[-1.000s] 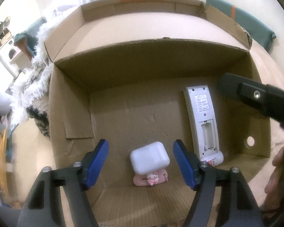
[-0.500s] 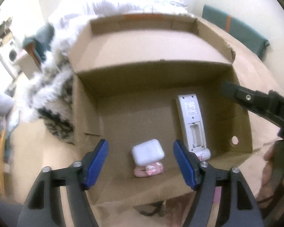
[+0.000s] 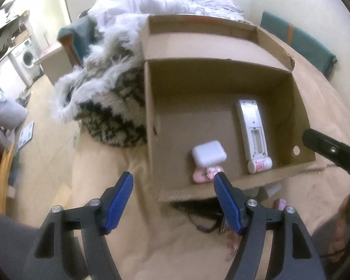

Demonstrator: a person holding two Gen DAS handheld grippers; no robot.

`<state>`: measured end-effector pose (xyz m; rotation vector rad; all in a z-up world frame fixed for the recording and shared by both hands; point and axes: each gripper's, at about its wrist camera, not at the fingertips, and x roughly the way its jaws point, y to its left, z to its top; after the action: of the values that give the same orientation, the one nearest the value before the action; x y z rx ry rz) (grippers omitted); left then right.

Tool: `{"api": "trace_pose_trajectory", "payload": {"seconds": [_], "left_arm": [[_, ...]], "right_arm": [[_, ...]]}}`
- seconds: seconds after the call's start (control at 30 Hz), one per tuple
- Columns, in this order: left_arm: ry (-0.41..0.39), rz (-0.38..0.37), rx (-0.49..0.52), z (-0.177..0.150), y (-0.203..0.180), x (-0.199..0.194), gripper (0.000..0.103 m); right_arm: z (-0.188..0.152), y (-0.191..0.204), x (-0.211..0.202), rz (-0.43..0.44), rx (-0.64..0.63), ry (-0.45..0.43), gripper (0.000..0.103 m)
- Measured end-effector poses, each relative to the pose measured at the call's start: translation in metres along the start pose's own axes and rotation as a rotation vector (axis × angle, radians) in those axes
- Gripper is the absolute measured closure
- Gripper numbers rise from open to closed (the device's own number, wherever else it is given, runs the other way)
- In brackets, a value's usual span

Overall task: Organize rigid objects
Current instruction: 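Withdraw both tools from the box toward the remaining items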

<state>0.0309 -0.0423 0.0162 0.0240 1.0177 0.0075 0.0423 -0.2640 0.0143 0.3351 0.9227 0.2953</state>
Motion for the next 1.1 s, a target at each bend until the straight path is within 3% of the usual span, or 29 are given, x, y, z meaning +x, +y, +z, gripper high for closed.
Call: {"api": "trace_pose_trajectory", "payload": {"seconds": [0.5, 0.77, 0.97, 1.1], "left_arm": [[0.090, 0.009, -0.106, -0.031, 0.038, 0.005, 0.034], [0.149, 0.000, -0.207, -0.035, 0.064, 0.023, 0.034], [0.231, -0.053, -0.123, -0.042, 0.039, 0.048, 0.034], [0.315, -0.135, 0.099, -0.046, -0.003, 0.066, 0.034]], "right_arm": [[-0.035, -0.002, -0.009, -0.019, 0.059, 0.051, 0.005], [-0.043, -0.012, 0.022, -0.121, 0.080, 0.183, 0.005], [-0.044, -0.017, 0.029, -0.097, 0.116, 0.223, 0.005], [-0.043, -0.022, 0.025, -0.077, 0.143, 0.221, 0.005]]}}
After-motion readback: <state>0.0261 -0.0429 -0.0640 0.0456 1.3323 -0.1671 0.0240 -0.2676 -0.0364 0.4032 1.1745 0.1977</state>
